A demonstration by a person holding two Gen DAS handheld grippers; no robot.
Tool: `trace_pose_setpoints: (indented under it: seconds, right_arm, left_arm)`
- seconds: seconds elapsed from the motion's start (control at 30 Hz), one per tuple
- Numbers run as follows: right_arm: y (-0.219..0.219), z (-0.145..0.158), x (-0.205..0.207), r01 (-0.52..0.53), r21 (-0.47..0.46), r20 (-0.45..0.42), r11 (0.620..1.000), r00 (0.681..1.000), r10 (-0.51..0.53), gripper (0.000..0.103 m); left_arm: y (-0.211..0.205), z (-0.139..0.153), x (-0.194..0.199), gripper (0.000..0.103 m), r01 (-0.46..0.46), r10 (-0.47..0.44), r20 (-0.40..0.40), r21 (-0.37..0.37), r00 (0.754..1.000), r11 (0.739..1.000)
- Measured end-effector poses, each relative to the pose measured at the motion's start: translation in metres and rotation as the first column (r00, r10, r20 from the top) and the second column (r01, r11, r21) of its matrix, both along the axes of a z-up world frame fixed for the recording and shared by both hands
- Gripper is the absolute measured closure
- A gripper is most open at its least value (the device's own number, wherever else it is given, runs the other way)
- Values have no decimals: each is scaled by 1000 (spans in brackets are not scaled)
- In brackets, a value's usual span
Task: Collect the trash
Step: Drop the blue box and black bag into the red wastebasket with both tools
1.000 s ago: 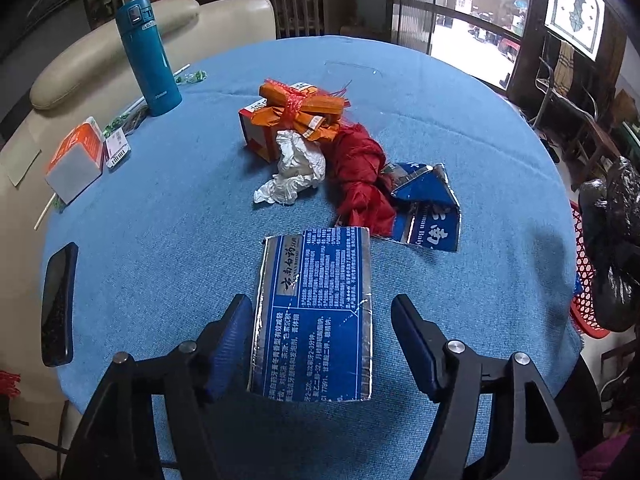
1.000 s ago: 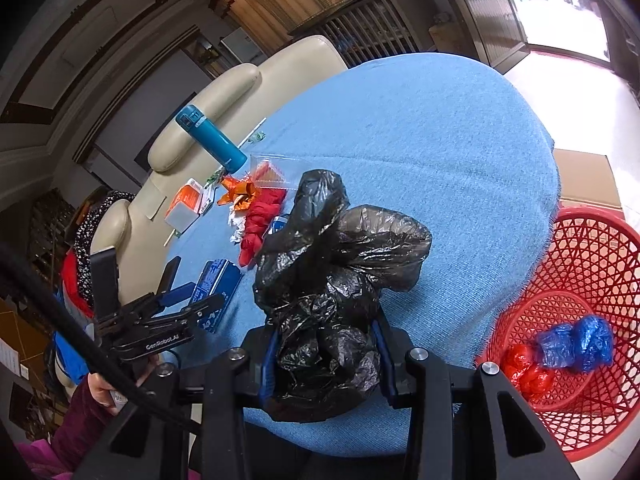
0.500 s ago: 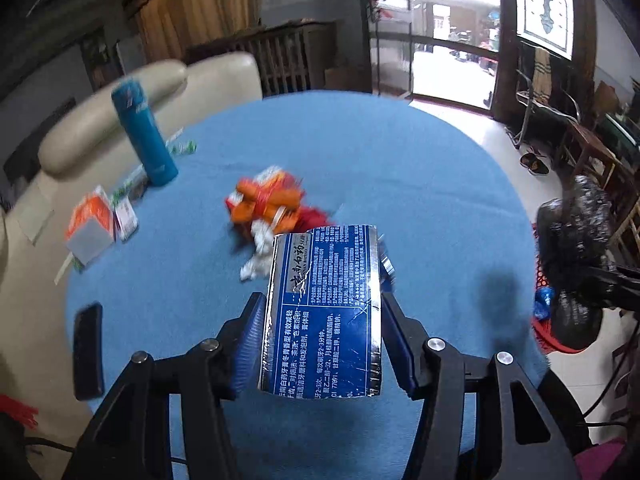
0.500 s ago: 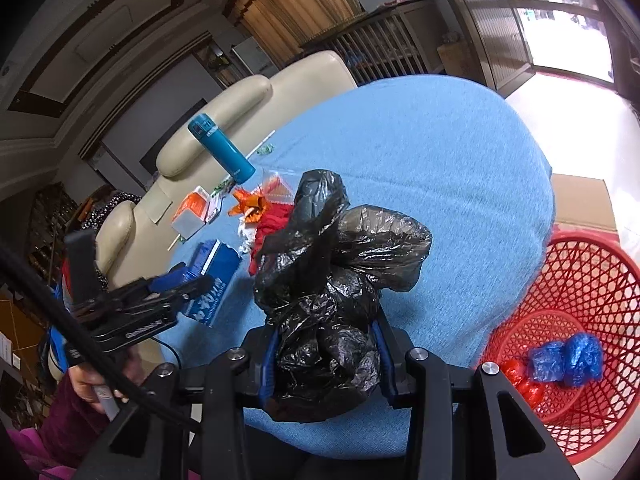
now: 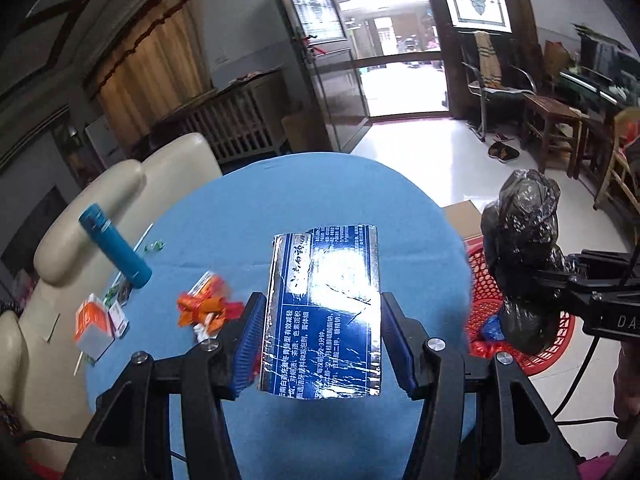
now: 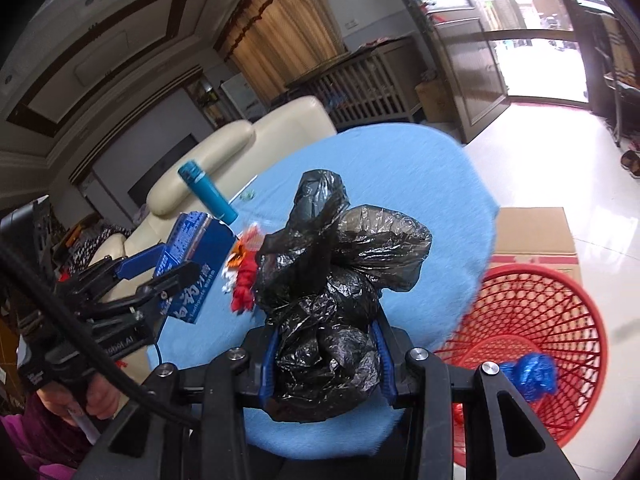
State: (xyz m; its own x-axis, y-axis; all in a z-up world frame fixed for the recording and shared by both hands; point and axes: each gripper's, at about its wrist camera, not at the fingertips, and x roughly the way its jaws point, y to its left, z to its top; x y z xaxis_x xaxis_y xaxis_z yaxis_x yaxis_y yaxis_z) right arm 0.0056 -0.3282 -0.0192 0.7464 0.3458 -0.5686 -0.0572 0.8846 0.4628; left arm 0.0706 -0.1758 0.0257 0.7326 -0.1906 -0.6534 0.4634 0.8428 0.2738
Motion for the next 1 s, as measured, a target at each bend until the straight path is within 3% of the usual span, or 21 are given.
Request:
trace_pose_setpoints:
  seconds: [0.47, 0.8, 1.0]
  right_arm:
    - [-88, 5, -27, 193, 64, 14, 979, 981, -194, 61]
    - [-113, 8, -34, 245, 55, 16, 968, 969, -246, 61]
    - [-115, 5, -33, 252, 41, -1, 967, 968, -252, 61]
  left_arm:
    - [-68, 1, -6, 44, 108, -108, -29, 10, 994, 994]
    - [-97, -1, -14, 44, 188, -190, -75, -28, 979, 982]
    - [-103, -7, -11, 44, 227, -234, -142, -61, 962, 972]
